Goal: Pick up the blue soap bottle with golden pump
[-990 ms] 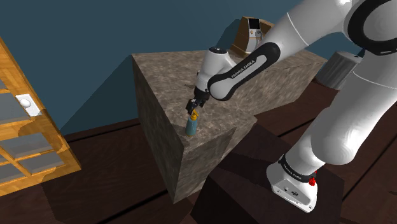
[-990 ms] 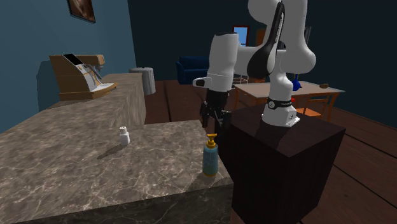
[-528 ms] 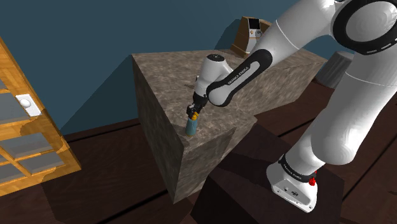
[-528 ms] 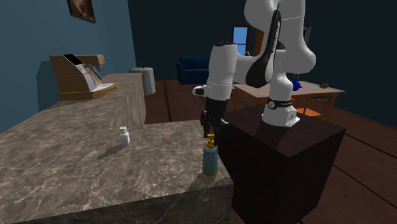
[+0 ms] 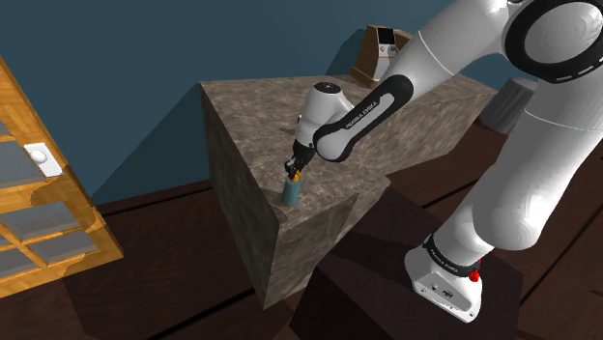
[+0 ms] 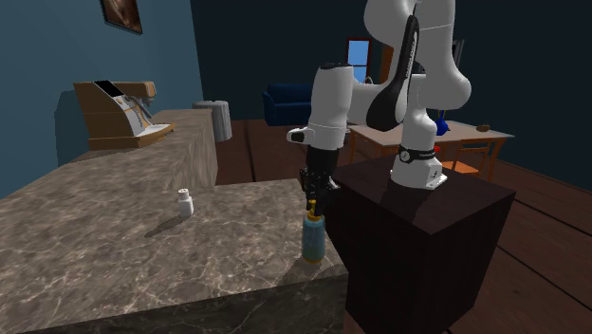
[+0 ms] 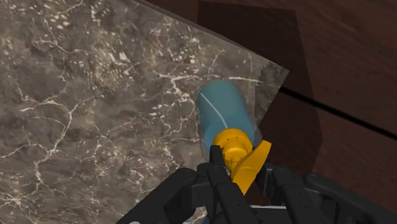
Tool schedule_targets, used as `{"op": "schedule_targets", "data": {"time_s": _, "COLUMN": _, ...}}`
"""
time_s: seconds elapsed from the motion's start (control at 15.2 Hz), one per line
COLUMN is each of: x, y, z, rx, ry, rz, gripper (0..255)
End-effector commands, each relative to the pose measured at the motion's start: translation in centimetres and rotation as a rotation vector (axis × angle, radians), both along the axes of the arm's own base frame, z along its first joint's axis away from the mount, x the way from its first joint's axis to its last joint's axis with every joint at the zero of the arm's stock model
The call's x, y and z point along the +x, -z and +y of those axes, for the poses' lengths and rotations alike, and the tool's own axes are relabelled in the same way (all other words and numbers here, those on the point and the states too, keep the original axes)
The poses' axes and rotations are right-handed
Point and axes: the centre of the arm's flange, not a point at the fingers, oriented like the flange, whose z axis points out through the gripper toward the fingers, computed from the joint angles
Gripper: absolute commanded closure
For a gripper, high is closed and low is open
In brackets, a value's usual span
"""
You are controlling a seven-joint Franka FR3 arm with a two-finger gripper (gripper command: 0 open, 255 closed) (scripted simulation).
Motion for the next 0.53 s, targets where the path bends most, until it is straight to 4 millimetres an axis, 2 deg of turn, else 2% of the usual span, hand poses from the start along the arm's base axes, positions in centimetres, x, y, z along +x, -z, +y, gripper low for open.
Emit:
{"op": "schedule_targets", "data": {"time_s": 0.0, "x": 0.0, "y": 0.0, "z": 0.1, "rx": 0.000, "ry": 0.000, "rz": 0.001, "gripper": 255}}
{"op": "schedule_targets", "data": {"time_s": 0.46, "x": 0.0, "y": -3.7, "z": 0.1, "rx": 0.000, "ry": 0.000, "rz": 0.001, "gripper": 255}}
